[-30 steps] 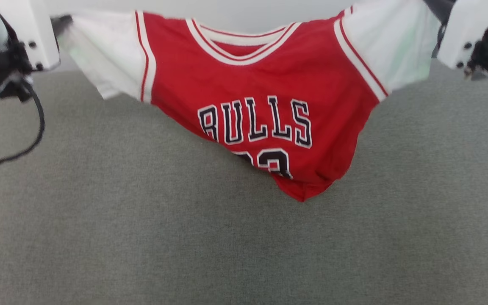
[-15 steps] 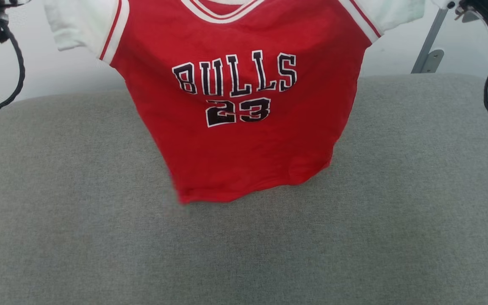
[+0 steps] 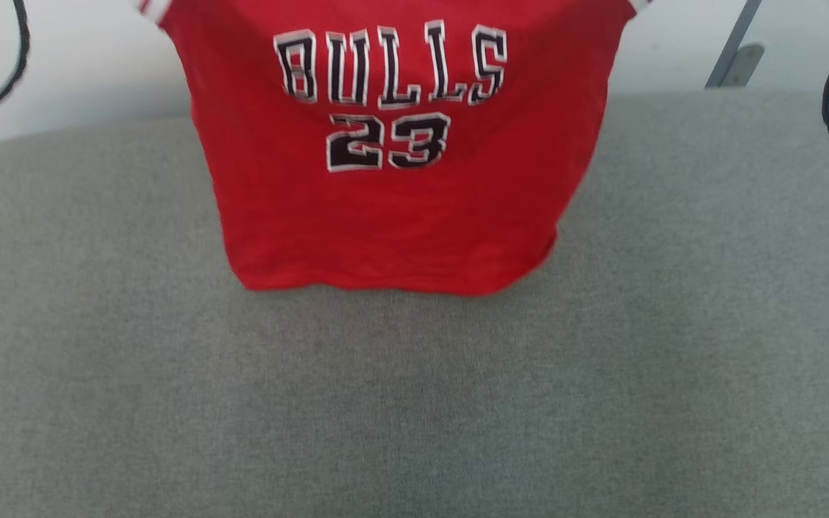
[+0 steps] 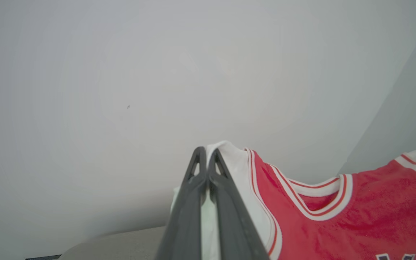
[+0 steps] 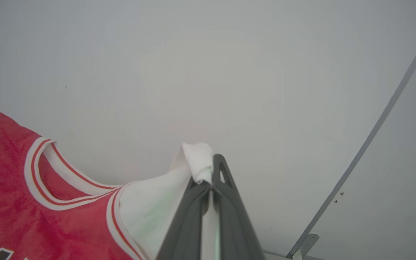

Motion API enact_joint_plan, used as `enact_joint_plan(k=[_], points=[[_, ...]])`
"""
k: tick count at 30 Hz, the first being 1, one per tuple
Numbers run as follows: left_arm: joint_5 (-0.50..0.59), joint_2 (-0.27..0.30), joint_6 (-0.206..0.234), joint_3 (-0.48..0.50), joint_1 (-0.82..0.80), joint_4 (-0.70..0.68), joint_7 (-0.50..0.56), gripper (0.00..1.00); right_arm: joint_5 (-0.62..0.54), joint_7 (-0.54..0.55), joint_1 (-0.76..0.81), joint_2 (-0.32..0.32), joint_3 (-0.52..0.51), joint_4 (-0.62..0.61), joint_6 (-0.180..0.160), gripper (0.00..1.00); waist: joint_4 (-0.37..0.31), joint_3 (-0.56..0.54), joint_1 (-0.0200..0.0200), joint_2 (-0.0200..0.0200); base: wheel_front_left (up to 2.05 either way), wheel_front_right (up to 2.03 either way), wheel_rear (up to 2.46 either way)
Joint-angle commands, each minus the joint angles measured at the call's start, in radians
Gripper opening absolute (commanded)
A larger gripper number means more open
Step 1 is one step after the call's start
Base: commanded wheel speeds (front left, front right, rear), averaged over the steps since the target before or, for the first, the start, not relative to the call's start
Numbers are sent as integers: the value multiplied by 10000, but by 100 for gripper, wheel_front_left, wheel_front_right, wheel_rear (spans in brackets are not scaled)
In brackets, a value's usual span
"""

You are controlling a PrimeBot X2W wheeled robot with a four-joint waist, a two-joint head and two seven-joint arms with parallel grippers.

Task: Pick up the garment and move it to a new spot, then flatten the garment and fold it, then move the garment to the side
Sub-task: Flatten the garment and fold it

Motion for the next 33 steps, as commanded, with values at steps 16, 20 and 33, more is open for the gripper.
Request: enact_joint_plan(k=[16,20,33], points=[[1668,-534,-529,-292,-3296,1748,-5626,0,-3247,-6261,-3171,334,-443,2452,1,0,160,2755,0,0,0,0,0],[1770,-710,-863,-333,-3832,2199,-7491,0,-4809,-6988,-3592,403,-968,2480,1,0,280,3281,0,0,0,0,0],[631,-768,-1198,-1846,-1660,3916,-7234,0,-5515,-7087,-1850,697,-1196,3466,-1,0,723,3377,0,0,0,0,0]])
